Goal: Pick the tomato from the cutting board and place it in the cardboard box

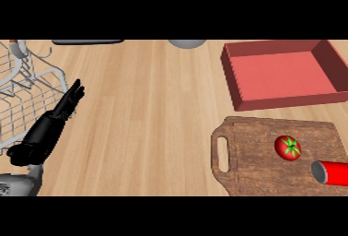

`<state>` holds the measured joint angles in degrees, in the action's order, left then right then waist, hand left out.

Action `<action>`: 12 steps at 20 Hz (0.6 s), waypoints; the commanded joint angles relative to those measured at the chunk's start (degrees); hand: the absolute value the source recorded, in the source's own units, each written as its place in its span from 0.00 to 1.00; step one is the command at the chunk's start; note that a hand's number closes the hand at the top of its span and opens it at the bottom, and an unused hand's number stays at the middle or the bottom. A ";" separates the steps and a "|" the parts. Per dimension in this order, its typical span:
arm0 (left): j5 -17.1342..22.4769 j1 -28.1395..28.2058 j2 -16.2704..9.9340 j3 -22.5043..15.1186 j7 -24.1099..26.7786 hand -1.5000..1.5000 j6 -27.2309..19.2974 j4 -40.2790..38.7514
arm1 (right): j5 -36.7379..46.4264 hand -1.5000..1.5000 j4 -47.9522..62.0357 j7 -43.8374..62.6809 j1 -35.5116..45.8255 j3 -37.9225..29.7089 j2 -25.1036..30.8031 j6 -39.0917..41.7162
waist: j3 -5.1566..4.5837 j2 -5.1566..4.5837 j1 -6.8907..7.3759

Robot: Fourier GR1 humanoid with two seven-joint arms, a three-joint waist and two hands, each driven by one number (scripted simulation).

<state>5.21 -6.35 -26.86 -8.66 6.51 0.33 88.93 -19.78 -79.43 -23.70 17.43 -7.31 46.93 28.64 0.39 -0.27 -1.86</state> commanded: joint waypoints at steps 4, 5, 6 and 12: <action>0.14 -4.83 -0.07 -0.79 -2.39 0.50 2.08 2.10 | 16.17 0.00 4.71 -22.88 -1.17 -0.64 10.22 7.43 | -0.13 -0.27 2.53; -1.97 -4.09 1.63 -1.86 -0.86 0.50 0.14 0.53 | 18.64 0.00 2.30 -25.38 -4.85 0.19 11.27 6.87 | -0.20 -0.04 1.28; -1.36 -4.07 0.48 -1.40 -1.62 0.50 1.47 0.27 | 21.09 0.00 1.58 -25.69 -5.32 1.28 12.88 5.78 | -0.22 -0.01 1.47; -0.94 -4.49 0.89 -0.89 -2.48 0.50 1.82 1.46 | 32.94 0.00 -4.41 -27.40 -7.82 8.28 20.42 -0.35 | -0.32 0.37 1.85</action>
<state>3.80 -11.03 -25.63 -9.98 5.33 1.56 89.08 6.47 -81.67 -43.31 11.86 -1.86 62.96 25.15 0.12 -0.24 -0.11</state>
